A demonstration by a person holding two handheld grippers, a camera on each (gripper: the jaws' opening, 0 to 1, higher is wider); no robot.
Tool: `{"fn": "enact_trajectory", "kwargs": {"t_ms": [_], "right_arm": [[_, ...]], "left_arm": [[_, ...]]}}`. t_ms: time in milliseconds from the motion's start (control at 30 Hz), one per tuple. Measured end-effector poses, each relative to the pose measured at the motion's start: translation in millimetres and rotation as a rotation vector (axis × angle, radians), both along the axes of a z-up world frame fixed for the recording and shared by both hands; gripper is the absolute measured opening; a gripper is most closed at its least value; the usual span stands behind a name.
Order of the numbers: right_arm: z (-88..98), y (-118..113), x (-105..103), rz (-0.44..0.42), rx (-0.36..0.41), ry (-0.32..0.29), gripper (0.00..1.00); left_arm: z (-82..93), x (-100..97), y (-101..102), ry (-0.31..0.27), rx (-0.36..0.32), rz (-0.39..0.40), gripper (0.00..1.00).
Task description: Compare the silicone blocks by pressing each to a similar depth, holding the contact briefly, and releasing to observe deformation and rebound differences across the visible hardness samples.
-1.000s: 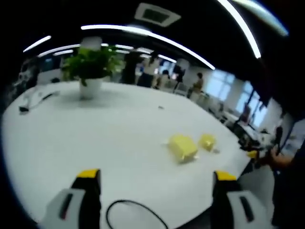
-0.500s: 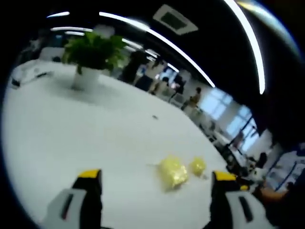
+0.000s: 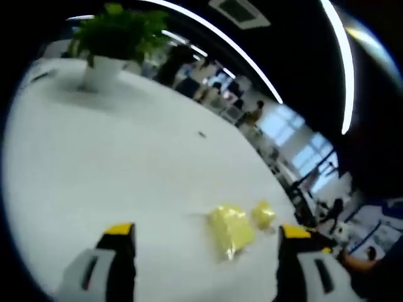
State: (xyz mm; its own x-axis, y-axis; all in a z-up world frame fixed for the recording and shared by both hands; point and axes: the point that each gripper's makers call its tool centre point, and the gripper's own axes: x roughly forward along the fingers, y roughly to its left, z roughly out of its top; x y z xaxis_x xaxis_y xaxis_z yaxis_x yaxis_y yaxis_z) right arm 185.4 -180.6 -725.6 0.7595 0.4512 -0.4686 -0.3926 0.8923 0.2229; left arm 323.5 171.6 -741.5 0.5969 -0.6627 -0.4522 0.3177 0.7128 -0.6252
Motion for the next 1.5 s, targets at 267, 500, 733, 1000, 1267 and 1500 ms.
{"fn": "enact_trajectory", "kwargs": {"t_ms": [267, 500, 733, 1000, 1267, 1500], "right_arm": [[-7.5, -5, 0, -0.013, 0.002, 0.019, 0.96], [-15.3, -8, 0, -0.015, 0.004, 0.033, 0.96], [-8.6, -7, 2, 0.002, 0.028, 0.016, 0.96], [-10.7, -7, 0, -0.009, 0.021, 0.011, 0.96], [-12.7, -8, -1, -0.024, 0.037, 0.031, 0.96], [-13.2, -12, -2, -0.035, 0.035, 0.036, 0.96]], "left_arm": [[-7.5, 21.2, -22, 0.022, -0.079, -0.045, 0.89], [-15.9, 28.0, -47, 0.067, -0.164, -0.119, 0.83], [-37.2, 27.0, -59, 0.136, -0.201, -0.167, 0.66], [-43.7, 35.4, -65, 0.179, -0.262, -0.151, 0.36], [-40.8, 35.0, -77, 0.246, -0.286, -0.135, 0.16], [-45.9, 37.1, -76, 0.268, -0.230, -0.109, 0.03]]}}
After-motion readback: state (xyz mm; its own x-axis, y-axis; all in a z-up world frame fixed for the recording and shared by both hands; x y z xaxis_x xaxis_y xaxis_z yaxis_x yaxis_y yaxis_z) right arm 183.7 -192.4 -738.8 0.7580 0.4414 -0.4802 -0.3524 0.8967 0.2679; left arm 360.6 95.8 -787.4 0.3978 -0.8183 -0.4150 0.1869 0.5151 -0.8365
